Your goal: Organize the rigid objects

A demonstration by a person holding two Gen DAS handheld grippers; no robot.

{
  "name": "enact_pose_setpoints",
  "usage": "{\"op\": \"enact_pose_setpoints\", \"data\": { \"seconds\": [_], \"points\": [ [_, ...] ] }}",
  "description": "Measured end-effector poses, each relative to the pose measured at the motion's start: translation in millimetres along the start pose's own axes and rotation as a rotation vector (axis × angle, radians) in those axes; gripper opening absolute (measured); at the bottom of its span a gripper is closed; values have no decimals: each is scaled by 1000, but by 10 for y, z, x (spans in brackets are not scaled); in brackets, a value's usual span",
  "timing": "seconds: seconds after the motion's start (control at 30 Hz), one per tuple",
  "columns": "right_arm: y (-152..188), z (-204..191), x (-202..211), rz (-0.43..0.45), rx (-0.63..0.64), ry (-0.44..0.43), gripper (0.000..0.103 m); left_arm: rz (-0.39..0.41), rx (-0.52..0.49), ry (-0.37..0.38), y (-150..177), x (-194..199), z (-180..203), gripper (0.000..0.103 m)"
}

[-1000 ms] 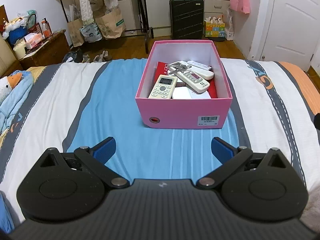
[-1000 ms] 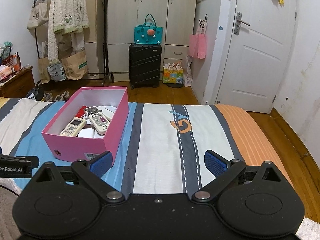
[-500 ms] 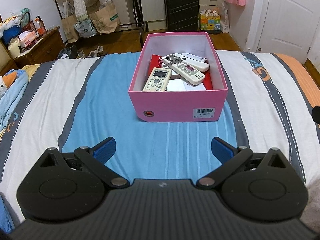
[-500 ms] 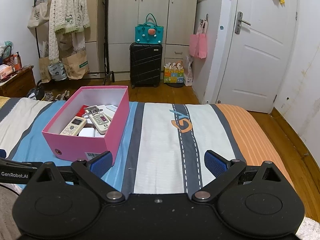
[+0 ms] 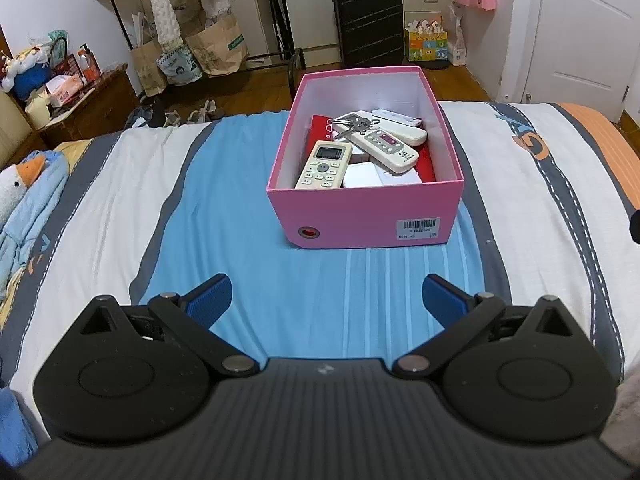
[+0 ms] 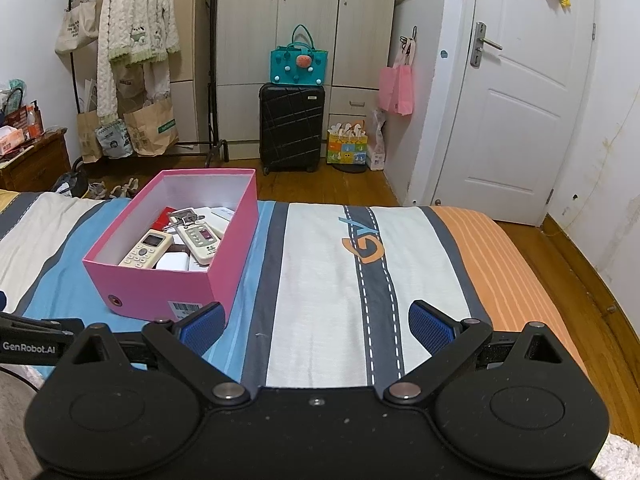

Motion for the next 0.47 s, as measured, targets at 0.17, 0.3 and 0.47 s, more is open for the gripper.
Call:
{"op": "enact_pose_setpoints", "data": {
  "seconds": [0.17,0.3,0.47],
  "points": [
    [5,4,-10,-3,0,4,100,6,-10,3,-6,20,17,103],
    [7,7,-14,-5,-1,3,100,9,-15,-5,-13,29,20,103],
    [23,-7,-30,-13,-8,-2,100,12,-14,2,-17,50,24,103]
  ]
}}
Point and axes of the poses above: each gripper's, at about its wrist camera, not at the fingertips, and x roughly against the way its jaws point, z to its right, y to its underside, the point moved 3 cm from there along -x, roughly the way its jaws point, and after that the axes turned 3 degrees about y, right-handed, at the moved point
